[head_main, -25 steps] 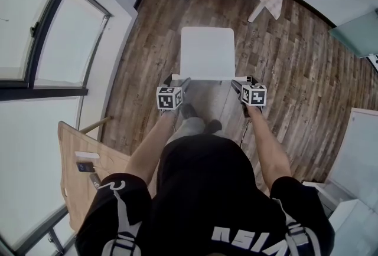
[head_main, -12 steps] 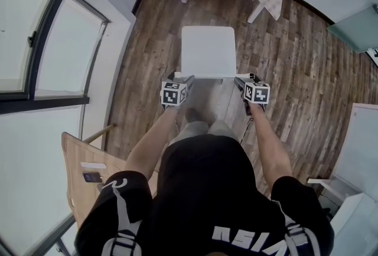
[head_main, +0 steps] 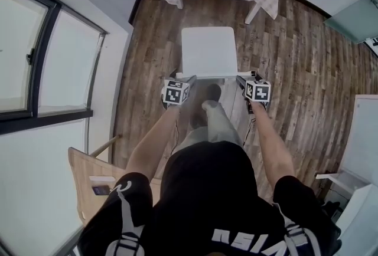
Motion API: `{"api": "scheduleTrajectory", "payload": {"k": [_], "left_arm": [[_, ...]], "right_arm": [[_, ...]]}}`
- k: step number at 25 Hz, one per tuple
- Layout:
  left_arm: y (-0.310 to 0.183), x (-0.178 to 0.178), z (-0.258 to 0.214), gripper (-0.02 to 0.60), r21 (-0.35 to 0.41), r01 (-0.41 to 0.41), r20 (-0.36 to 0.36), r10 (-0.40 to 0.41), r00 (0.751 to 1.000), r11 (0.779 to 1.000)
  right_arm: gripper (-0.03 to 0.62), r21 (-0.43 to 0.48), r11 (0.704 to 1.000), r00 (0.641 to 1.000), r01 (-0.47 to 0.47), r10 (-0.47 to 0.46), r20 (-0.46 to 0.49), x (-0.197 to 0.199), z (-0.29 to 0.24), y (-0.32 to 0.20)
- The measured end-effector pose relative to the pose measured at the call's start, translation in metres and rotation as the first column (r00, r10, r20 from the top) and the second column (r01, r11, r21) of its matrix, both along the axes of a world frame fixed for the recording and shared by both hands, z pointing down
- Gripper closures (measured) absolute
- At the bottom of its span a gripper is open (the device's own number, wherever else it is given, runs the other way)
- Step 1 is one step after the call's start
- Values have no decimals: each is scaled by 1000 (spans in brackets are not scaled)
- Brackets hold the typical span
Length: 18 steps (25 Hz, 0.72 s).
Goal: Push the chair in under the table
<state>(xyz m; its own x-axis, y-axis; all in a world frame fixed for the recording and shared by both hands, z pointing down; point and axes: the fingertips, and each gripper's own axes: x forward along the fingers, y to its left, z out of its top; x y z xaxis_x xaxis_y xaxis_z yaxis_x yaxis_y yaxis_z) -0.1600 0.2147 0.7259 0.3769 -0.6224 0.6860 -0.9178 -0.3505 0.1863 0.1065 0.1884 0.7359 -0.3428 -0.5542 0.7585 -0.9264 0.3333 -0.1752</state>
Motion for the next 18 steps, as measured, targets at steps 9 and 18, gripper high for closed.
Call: {"api": "scheduleTrajectory", "payload": {"k": [9, 18], "left_arm": [[-41, -7, -1, 206, 1, -27, 20, 27, 999, 1000], [-90, -13, -2, 206, -19, -58, 45, 59, 997, 998]], "right_arm": [[187, 10, 1000, 1000, -19, 19, -10, -7, -2, -33], [189, -1, 999, 999, -39, 39, -13, -13, -1, -76]]}}
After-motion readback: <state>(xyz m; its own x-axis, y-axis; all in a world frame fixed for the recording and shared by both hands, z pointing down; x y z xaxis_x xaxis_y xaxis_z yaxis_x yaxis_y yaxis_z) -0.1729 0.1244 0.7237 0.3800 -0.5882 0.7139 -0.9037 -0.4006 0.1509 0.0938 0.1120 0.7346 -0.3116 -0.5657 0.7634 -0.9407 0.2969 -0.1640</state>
